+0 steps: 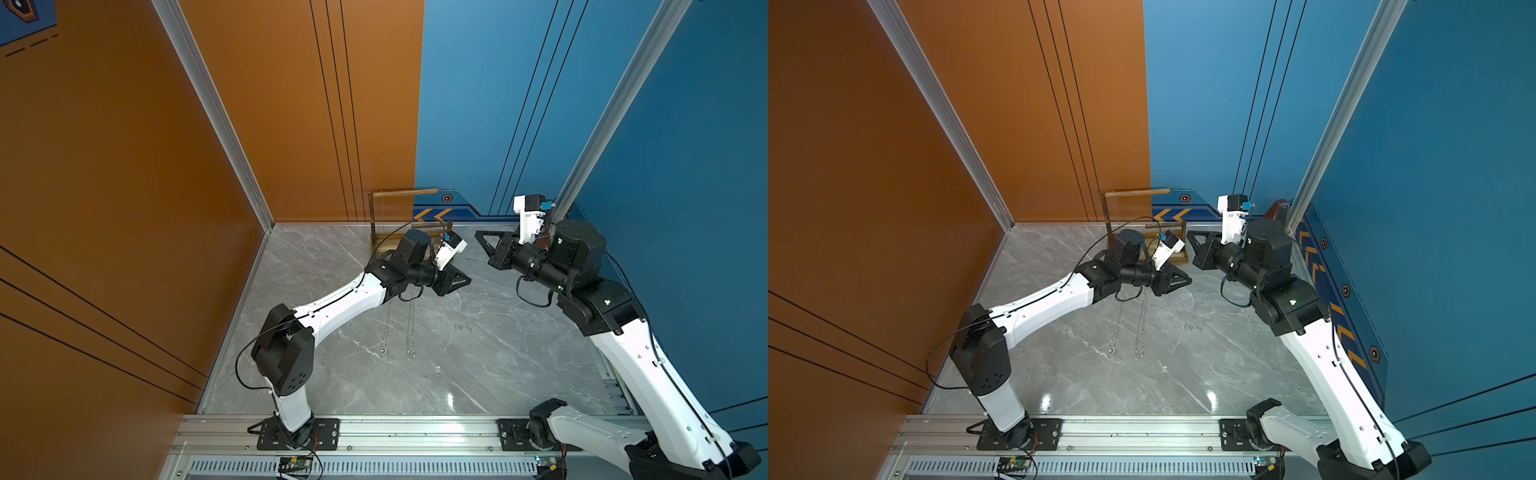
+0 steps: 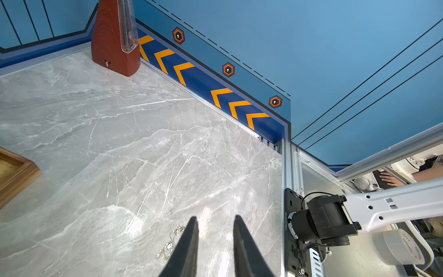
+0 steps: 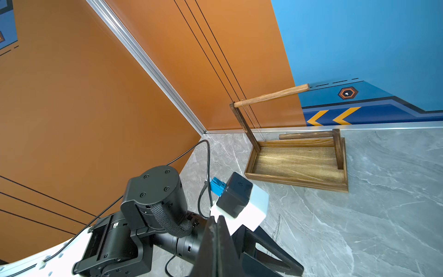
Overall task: Take the necklace off the jewelry display stand
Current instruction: Place the necklace at the center of the board.
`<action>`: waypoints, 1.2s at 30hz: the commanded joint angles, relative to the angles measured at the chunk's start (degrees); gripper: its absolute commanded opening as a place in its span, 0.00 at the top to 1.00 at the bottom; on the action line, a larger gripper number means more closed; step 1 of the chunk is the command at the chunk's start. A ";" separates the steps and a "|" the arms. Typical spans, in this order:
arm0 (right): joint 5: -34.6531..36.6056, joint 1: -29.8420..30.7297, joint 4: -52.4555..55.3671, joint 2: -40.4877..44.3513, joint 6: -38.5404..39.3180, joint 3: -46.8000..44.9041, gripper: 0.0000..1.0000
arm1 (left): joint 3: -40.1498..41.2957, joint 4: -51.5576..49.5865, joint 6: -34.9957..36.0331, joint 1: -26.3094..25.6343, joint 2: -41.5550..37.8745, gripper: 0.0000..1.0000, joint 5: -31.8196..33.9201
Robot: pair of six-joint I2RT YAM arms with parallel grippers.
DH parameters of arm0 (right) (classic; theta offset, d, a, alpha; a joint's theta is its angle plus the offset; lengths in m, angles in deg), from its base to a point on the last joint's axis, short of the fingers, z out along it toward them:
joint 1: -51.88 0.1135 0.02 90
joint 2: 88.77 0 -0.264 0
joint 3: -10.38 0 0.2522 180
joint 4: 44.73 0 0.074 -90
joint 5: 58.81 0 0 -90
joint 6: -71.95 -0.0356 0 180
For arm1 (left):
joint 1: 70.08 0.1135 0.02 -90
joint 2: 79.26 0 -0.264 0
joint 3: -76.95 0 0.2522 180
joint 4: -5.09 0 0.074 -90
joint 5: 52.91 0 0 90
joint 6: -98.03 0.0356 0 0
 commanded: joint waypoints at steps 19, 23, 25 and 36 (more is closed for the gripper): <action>9.28 -6.99 18.28 -1.25 3.01 -19.66 0.66 | 19.27 12.30 -11.47 1.37 -13.06 0.22 17.84; 12.27 -5.63 20.11 -3.84 3.71 -22.69 0.64 | 22.10 12.52 -14.63 1.20 -15.65 0.19 22.81; 12.35 -4.98 20.11 -5.29 3.69 -23.87 0.63 | 23.60 12.60 -16.41 1.33 -16.95 0.17 24.75; 12.47 -0.68 18.10 -21.01 4.93 -25.13 0.72 | 30.20 12.56 -21.31 1.02 -21.51 0.15 28.87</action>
